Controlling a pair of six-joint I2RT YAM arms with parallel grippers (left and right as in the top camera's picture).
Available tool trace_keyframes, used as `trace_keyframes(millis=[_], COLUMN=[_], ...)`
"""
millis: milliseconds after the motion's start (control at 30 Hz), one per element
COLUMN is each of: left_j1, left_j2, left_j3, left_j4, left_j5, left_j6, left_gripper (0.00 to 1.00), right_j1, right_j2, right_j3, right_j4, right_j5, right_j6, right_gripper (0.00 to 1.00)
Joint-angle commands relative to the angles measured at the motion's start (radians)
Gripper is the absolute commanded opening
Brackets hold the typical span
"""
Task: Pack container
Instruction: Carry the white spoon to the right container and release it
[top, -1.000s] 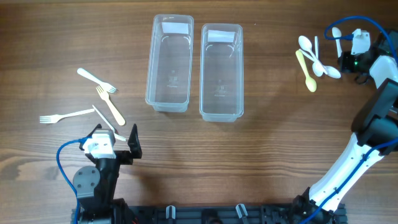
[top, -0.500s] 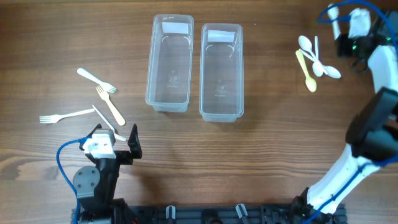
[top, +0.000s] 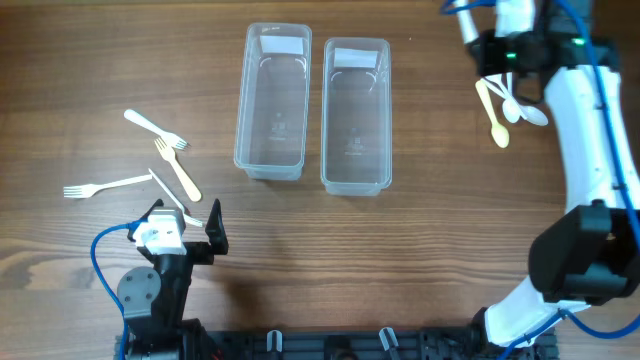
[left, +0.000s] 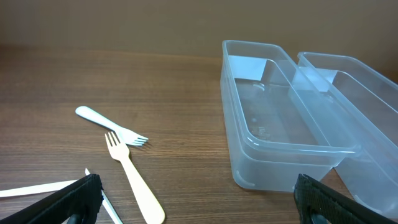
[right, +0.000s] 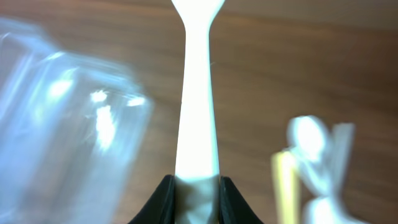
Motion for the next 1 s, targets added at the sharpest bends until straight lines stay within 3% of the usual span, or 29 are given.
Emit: trace_keyframes(millis=[0,300,567,600,667,700,967], left_j1=[-0.007,-0.007,-0.007,-0.007,-0.007,-0.007,-0.007], left_j2=[-0.007,-0.007,-0.007,-0.007,-0.007,-0.007,-0.007], left_j3=[-0.006,-0.006,-0.006,-0.006,-0.006,-0.006,-0.006], left_j4=[0.003,0.003,0.003,0.003,0.003,0.003,0.003], left_j5=[-0.002,-0.002,-0.002,-0.002,-0.002,-0.002,-0.002], left_j6=[0.018,0.018,0.019,0.018,0.019,0.019,0.018], left_gripper=[1.00,1.00,1.00,1.00,1.00,1.00,1.00], right_j1=[0.109,0.261,0.325,0.330,0.347,0.351,0.328], right_j2=[-0.041,-0.040,-0.040,-0.040,-0.040,-0.040,-0.043], right_j3=[0.003,-0.018,-0.086,-0.092,-0.097,-0.097,-0.084], right_j4=[-0.025,-0.153,-0.173,-0.169,-0.148,-0.138,-0.108], right_j5=[-0.071,-0.056,-0.056,-0.056,-0.056,-0.056,-0.034], right_j6=[0.153,0.325,0.328,0.328,0.327,0.327,0.274], right_gripper=[0.04,0.04,0.06,0.15,0.45,0.51,0.56])
